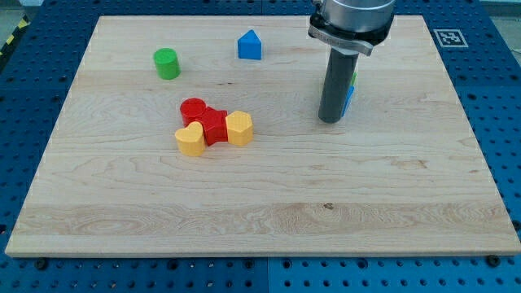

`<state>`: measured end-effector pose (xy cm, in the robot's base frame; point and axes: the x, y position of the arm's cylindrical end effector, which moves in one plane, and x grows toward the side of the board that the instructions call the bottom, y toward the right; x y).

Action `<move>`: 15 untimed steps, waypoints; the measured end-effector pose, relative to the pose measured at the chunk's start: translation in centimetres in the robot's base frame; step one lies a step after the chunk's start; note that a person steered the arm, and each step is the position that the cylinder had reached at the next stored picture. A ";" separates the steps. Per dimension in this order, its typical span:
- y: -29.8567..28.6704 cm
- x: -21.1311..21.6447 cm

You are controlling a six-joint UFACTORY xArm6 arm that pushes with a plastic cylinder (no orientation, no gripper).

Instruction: Move the green circle to center of the board

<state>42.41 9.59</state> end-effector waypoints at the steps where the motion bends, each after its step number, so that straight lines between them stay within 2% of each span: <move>1: 0.6 -0.3; 2: 0.5 -0.3; 5: -13.5 -0.4; 7: -18.1 -4.2; 9: -29.1 -4.6; 10: -33.7 -8.2; 11: -34.5 -10.0; 13: -28.8 -12.2; 15: -28.2 -10.2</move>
<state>32.25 -18.65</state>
